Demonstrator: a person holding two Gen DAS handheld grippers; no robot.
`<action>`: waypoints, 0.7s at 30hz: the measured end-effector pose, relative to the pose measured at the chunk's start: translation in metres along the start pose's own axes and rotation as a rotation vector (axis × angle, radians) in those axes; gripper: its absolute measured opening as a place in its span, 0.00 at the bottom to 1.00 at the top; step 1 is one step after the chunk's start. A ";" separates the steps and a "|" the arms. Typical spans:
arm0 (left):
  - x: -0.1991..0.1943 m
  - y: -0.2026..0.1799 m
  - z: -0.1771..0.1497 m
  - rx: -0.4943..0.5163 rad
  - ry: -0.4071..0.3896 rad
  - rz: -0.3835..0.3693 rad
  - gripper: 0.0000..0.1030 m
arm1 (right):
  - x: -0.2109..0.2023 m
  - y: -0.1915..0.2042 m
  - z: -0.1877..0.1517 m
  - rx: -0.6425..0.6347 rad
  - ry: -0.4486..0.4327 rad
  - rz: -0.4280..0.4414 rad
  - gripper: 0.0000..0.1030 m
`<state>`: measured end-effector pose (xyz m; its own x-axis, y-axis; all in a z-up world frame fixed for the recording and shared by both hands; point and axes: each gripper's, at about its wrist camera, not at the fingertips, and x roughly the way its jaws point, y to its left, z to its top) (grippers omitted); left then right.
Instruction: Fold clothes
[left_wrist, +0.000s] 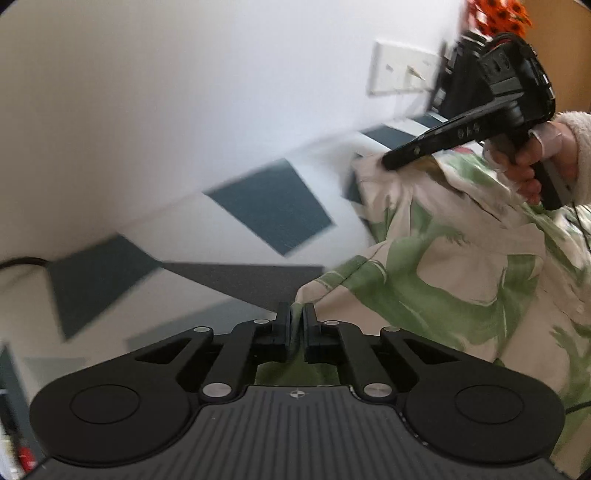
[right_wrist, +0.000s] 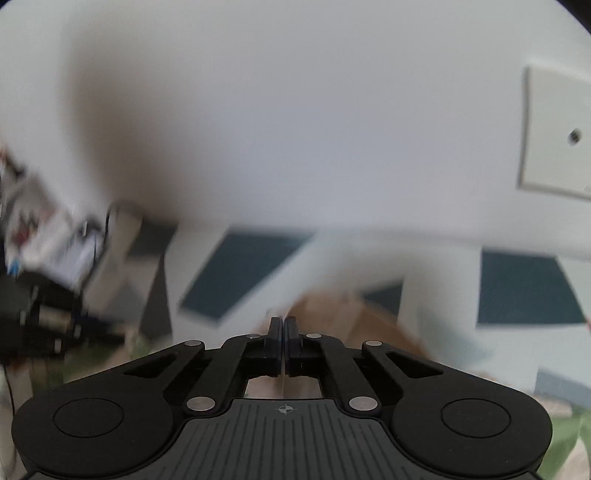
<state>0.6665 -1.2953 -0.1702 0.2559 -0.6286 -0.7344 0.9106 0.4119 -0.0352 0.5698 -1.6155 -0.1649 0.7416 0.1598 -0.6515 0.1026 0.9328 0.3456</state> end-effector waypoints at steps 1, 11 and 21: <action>-0.003 0.005 0.001 -0.029 -0.013 0.020 0.06 | -0.002 -0.002 0.006 0.020 -0.037 -0.004 0.01; -0.008 0.015 -0.011 -0.100 -0.002 0.082 0.63 | 0.006 -0.018 0.009 0.065 0.033 0.047 0.28; -0.012 0.018 -0.028 -0.128 0.056 0.044 0.63 | 0.032 0.002 -0.008 -0.099 0.080 0.086 0.46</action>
<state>0.6713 -1.2621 -0.1808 0.2733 -0.5717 -0.7736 0.8491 0.5213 -0.0852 0.5887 -1.6057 -0.1904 0.6896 0.2617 -0.6753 -0.0274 0.9412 0.3367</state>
